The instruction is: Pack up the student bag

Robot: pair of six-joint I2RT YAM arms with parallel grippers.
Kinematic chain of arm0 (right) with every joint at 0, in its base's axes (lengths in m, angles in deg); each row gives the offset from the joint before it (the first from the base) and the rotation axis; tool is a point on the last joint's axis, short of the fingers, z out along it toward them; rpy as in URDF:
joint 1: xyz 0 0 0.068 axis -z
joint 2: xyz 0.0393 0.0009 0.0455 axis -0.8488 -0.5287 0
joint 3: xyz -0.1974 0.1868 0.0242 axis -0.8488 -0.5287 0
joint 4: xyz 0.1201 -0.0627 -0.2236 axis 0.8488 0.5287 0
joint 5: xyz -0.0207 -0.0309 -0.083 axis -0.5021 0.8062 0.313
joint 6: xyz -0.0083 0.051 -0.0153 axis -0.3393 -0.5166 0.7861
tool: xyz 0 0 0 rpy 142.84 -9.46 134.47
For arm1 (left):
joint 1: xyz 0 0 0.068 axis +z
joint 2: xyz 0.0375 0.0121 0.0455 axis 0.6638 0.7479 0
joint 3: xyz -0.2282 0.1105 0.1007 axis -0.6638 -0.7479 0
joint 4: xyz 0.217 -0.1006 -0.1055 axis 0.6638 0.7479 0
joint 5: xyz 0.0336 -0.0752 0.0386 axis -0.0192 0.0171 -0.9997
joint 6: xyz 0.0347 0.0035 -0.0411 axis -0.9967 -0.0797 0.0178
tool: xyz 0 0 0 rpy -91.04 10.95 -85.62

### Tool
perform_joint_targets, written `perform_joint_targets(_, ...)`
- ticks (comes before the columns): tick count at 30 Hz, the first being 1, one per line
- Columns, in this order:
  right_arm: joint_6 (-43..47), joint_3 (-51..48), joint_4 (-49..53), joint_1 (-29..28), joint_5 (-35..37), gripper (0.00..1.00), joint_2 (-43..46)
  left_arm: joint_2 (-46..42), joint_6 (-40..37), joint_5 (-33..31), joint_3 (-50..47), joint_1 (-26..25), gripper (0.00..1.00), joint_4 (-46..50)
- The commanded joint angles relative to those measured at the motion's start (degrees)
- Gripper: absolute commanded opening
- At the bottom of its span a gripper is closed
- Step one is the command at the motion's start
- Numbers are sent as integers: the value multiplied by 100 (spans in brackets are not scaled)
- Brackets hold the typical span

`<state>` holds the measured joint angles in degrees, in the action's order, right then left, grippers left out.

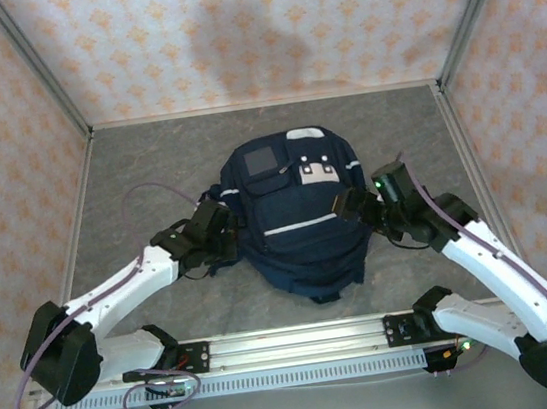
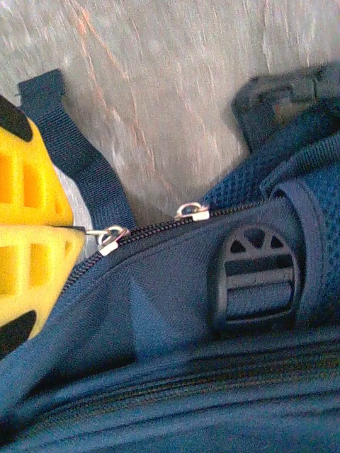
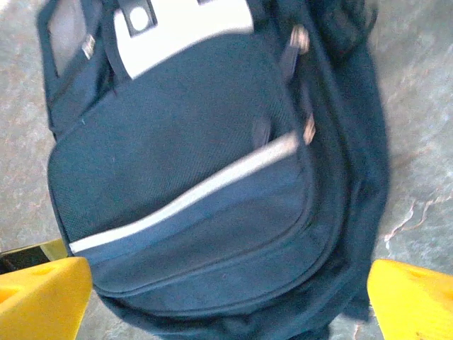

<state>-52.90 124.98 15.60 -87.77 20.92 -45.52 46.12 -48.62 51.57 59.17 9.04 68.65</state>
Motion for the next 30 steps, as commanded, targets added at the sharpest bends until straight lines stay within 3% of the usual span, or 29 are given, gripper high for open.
perform_joint_targets(1, 535, 444, 283, -10, 589, 99, 0, -223, 233, -590, -124, 300, 0, 921)
perform_joint_targets(7, 498, 603, 420, -10, 724, 99, -239, -228, 335, -301, -211, 487, 0, 829)
perform_joint_targets(9, 509, 603, 330, -10, 631, 99, -238, -328, 396, -69, -237, 480, 11, 684)
perform_joint_targets(11, 636, 688, 311, -10, 625, 99, -248, -568, 467, 63, -227, 483, 43, 691)
perform_joint_targets(12, 676, 731, 324, -8, 707, 99, -235, -693, 468, 90, -198, 481, 84, 735)
perform_joint_targets(13, 785, 792, 325, -10, 792, 99, -222, -879, 466, 60, -136, 479, 100, 799)
perform_joint_targets(18, 2110, 721, -328, -3, 846, 99, -60, -1851, 385, -1069, 389, 479, 100, 1319)
perform_joint_targets(22, 2692, 424, -1152, -3, 1483, 99, 210, -2150, 322, -3166, 757, 481, 100, 1590)
perform_joint_targets(26, 3197, 51, -2143, 5, 2613, 99, 122, -2291, -1834, -4209, -15, 489, 100, -92)
perform_joint_targets(28, 3362, -54, -2469, 61, 3081, 99, -135, -2279, -2384, -4824, -577, 505, 100, -1101)
perform_joint_targets(30, 3329, -176, -2742, 195, 3468, 99, -436, -2291, -3059, -4731, -1261, 648, 100, -2246)
